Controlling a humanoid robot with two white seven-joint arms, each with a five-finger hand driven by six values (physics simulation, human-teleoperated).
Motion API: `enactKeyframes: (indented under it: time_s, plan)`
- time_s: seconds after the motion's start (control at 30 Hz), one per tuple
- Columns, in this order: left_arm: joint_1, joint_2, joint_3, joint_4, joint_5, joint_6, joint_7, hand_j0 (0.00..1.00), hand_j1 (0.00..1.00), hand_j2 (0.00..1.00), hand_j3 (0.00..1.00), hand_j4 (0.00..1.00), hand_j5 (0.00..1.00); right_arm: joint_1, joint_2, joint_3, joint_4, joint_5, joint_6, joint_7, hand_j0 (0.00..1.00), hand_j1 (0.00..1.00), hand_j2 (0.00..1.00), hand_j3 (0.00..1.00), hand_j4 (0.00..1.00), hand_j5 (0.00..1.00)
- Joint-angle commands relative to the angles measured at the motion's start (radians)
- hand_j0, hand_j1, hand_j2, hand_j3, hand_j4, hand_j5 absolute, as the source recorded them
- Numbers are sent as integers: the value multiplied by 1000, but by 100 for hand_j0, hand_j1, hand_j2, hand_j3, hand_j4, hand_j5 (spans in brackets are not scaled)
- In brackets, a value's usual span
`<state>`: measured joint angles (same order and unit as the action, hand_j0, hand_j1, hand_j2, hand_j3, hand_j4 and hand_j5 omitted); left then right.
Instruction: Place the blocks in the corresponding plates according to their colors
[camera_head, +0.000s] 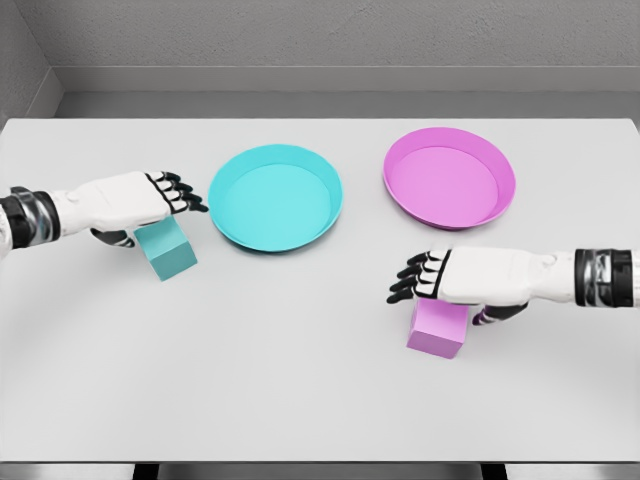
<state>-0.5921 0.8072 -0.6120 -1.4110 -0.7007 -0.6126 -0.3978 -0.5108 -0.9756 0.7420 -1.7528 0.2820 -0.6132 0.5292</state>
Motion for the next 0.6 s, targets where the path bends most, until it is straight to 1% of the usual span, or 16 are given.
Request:
enactKeyframes:
  time_s: [0.0,0.03,0.1,0.37,0.57]
  plan:
    - [0,0,-3,-5,-3,2,0,100,100,100,100,100,100,0,-3,16,6,3,2,0,100,100,100,100,100,100]
    - [0,0,-5,-5,-5,2,0,100,100,100,100,100,100,0,-3,25,13,3,2,0,100,100,100,100,100,100]
    - [2,0,-5,-5,-14,2,-30,100,100,100,100,100,100,0,-5,30,23,3,2,0,100,100,100,100,100,100]
    - [9,6,-5,-5,-16,2,-33,100,100,100,100,100,100,3,2,62,24,14,2,2,100,100,100,100,100,100]
    - [14,7,-5,-25,-16,2,-33,100,100,100,100,100,100,0,2,62,24,28,2,2,100,100,100,100,100,100]
